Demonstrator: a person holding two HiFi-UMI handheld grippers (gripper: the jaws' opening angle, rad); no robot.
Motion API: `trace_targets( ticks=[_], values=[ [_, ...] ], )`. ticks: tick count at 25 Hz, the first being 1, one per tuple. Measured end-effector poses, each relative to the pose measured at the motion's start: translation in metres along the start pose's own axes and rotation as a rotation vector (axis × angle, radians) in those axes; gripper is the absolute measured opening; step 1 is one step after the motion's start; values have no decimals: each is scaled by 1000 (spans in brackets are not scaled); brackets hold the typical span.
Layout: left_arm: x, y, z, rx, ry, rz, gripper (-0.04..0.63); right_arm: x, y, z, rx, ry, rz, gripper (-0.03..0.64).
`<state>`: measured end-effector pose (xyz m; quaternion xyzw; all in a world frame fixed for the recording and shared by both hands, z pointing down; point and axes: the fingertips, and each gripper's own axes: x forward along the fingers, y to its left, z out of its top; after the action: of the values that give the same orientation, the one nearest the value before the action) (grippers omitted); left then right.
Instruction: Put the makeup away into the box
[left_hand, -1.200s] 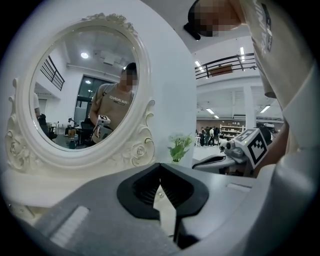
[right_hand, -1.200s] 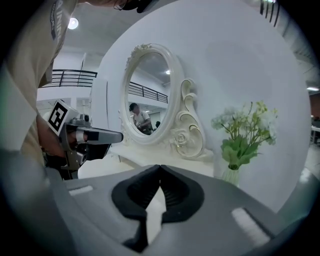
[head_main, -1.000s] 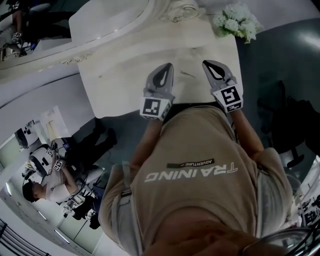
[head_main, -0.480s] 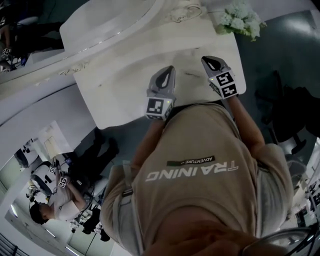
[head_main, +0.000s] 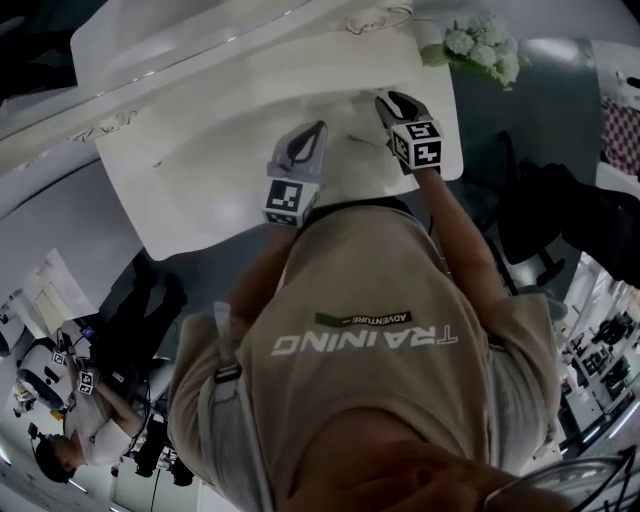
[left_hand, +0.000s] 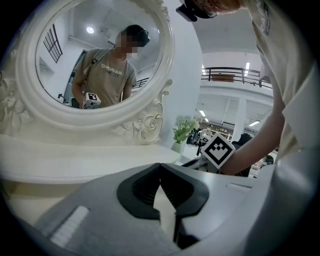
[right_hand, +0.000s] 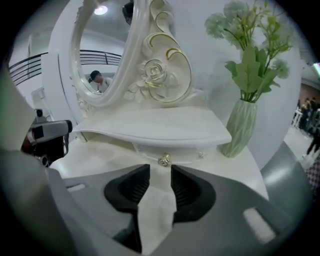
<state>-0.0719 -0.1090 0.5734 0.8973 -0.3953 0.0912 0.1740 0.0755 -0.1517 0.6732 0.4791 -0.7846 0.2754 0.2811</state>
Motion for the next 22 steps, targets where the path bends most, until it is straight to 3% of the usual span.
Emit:
trace_targets(
  ticks=[4, 10, 13, 15, 22],
  values=[
    [-9, 5, 0, -4, -6, -2, 6, 10, -2, 6, 8, 20, -57, 160],
    [-30, 15, 1, -9, -15, 30, 6, 26, 1, 13, -1, 38, -75, 159],
    [-43, 14, 3, 2, -18, 43, 6, 25, -2, 10, 9, 45, -101, 149],
    [-52, 11, 4, 17, -15, 49, 6, 24, -4, 8, 26, 46, -110, 106],
    [-74, 0, 16, 42, -37, 71, 6, 19, -4, 4, 15, 55, -104, 101]
  ],
)
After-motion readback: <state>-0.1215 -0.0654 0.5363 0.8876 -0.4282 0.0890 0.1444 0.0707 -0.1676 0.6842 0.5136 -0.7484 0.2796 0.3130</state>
